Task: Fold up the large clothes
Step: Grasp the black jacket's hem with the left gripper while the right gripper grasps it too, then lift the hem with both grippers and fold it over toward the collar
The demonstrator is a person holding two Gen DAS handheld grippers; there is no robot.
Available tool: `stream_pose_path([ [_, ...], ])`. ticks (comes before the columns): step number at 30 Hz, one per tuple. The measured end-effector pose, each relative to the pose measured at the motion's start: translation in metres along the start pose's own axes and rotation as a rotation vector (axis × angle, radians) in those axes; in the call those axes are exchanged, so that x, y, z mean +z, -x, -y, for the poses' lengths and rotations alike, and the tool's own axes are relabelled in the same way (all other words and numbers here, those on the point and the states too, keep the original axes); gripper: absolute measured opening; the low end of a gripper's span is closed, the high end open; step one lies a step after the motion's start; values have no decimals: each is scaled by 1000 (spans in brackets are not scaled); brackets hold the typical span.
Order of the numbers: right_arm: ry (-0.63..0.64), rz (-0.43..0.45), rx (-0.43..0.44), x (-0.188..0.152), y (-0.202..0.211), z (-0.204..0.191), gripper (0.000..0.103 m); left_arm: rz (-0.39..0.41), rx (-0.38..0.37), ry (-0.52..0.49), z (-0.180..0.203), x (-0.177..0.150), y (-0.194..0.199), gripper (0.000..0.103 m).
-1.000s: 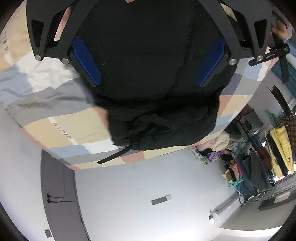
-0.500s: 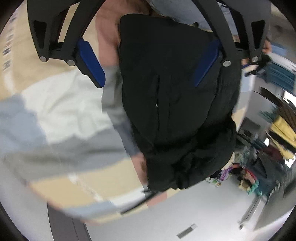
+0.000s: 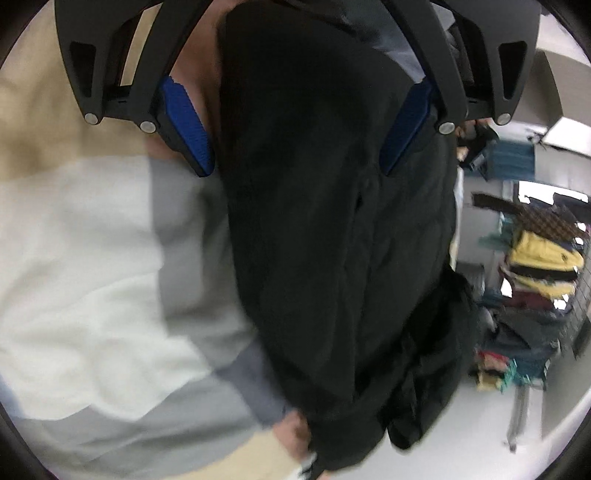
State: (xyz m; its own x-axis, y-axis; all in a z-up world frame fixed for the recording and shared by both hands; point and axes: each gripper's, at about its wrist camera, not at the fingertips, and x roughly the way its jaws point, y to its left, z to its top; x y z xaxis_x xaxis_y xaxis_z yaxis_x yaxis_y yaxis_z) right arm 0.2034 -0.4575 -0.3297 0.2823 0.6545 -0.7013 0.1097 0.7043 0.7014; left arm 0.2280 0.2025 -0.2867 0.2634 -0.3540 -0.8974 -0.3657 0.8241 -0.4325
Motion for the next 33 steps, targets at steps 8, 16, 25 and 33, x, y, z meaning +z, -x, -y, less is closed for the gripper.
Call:
stream_pose_path([
  [8, 115, 7, 94, 15, -3, -36, 68, 12, -205, -72, 18, -10, 13, 92],
  [16, 151, -90, 61, 11, -19, -26, 64, -13, -218, -84, 23, -11, 6, 82],
  [25, 288, -116, 41, 7, -20, -60, 44, -18, -185, -171, 56, -14, -10, 59],
  [33, 398, -11, -23, 3, 10, -96, 13, 47, -252, -183, 65, -23, 8, 15],
])
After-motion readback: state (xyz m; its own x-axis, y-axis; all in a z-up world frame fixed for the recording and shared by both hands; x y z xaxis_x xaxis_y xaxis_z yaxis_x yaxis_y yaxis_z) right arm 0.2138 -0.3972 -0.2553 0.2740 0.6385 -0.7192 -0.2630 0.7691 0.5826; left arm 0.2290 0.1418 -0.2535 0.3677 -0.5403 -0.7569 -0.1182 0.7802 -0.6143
